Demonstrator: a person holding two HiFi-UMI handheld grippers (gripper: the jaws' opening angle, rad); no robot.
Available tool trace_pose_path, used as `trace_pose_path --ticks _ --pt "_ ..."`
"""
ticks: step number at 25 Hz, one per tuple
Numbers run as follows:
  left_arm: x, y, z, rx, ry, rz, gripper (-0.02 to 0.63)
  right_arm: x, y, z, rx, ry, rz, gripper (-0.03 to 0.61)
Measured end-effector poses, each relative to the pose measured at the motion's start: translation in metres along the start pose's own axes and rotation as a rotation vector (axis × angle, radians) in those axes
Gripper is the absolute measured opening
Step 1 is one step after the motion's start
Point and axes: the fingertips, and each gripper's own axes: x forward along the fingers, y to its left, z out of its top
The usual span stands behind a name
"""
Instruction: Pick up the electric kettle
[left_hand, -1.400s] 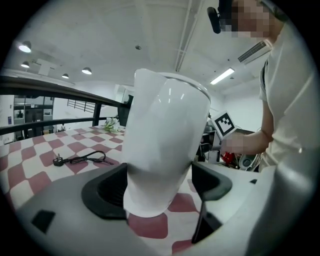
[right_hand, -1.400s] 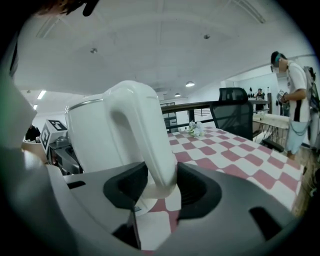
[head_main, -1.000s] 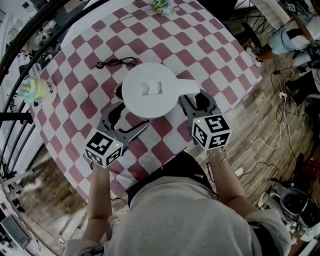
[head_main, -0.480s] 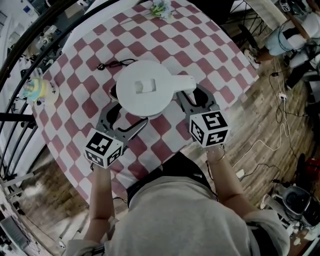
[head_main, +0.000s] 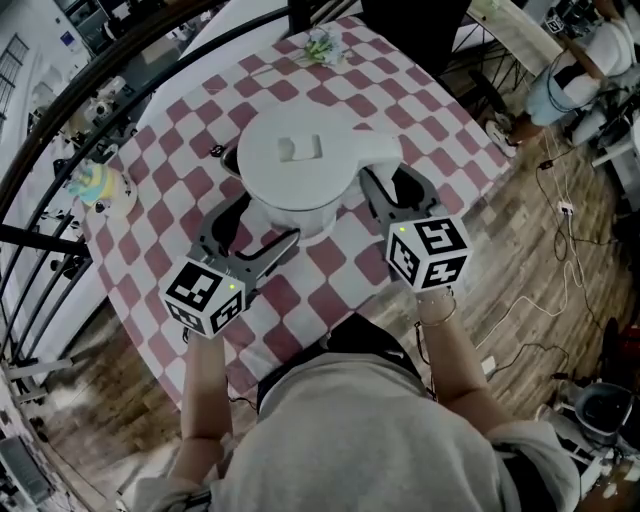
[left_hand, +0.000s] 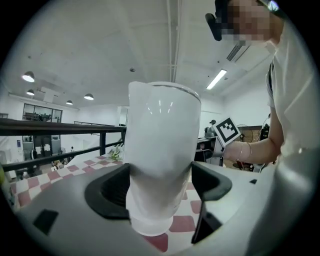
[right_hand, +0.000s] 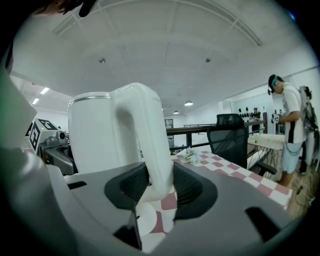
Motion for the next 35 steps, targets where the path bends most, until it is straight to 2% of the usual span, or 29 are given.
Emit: trace_pose_path --ticks 4,9,15,25,35 --pt "-0.008 -0.011 0.016 0.033 -0.012 -0.007 0.402 -0.015 0.005 0.015 -0.009 -0.020 -0.004 0.156" --pt "-0.025 -0.022 0.043 0.015 -0.103 -0.001 0.402 -0.034 0.013 0.034 0.014 -0.044 -0.008 0.154" --pt "-0.046 -0.036 0.065 0.011 -0.162 -0.002 0.402 -0.056 0.027 0.048 0.023 -0.079 -0.005 0.152" --pt "-0.069 -0.059 0.066 0.014 -0.183 -0.029 0.402 -0.090 0.044 0.047 0.021 -0.094 -0.027 0.152" --pt "-0.078 -0.068 0.057 0.013 -0.165 -0.050 0.402 -0.104 0.054 0.042 -0.003 -0.107 -0.050 0.153"
